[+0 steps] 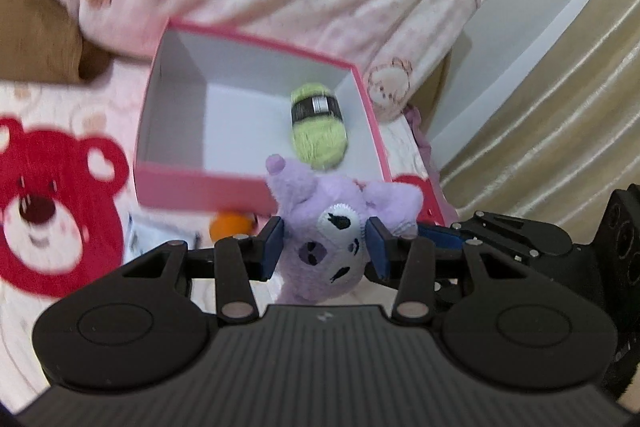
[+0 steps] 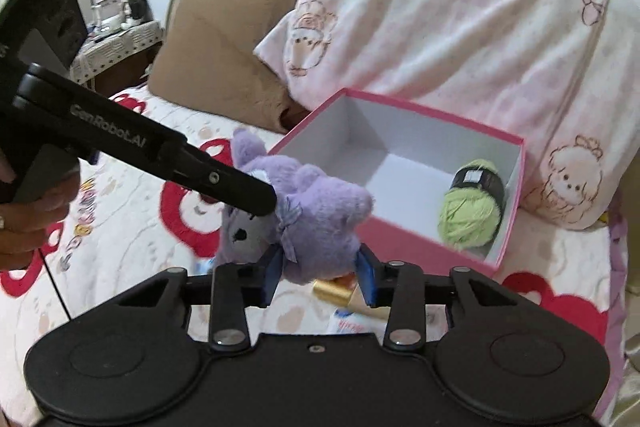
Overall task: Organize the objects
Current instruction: 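Lift the plush toy into the pink box beside the yarn and release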
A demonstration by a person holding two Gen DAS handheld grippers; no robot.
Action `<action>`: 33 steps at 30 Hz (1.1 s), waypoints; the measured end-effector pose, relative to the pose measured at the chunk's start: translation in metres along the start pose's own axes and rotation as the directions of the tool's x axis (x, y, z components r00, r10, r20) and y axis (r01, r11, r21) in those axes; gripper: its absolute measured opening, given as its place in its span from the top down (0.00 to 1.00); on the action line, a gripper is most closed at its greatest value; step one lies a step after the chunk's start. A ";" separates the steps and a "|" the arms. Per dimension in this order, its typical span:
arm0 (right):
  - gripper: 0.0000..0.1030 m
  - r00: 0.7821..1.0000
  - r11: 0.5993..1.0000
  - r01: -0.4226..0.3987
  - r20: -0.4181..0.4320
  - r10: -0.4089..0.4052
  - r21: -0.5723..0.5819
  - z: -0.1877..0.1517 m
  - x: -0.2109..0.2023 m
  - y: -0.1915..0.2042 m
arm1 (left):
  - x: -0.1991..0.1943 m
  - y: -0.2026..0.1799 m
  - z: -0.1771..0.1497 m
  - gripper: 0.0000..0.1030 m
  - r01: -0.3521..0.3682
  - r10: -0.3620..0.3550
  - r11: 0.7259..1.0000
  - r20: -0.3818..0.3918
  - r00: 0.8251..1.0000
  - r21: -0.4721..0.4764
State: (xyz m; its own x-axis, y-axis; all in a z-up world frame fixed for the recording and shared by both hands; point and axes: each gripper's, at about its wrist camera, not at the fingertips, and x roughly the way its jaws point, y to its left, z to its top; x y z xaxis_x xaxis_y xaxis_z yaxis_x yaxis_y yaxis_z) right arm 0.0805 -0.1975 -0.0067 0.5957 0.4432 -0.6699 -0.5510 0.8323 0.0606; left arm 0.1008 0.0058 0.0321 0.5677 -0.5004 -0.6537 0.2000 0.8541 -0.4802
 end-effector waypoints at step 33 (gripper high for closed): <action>0.58 0.961 0.937 0.168 -0.261 -0.087 0.306 0.066 0.220 -0.121 | 0.207 0.058 0.111 0.58 -0.212 0.212 0.977 -0.010 0.977 -0.035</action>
State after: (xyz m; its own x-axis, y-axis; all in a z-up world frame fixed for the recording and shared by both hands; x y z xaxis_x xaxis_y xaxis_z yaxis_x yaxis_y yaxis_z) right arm 0.3164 -0.1784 -0.1130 0.4682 0.2664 -0.8425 -0.2373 0.9563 0.1705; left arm 0.3188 -0.0322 -0.0660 0.5891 -0.3094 -0.7465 0.0467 0.9353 -0.3508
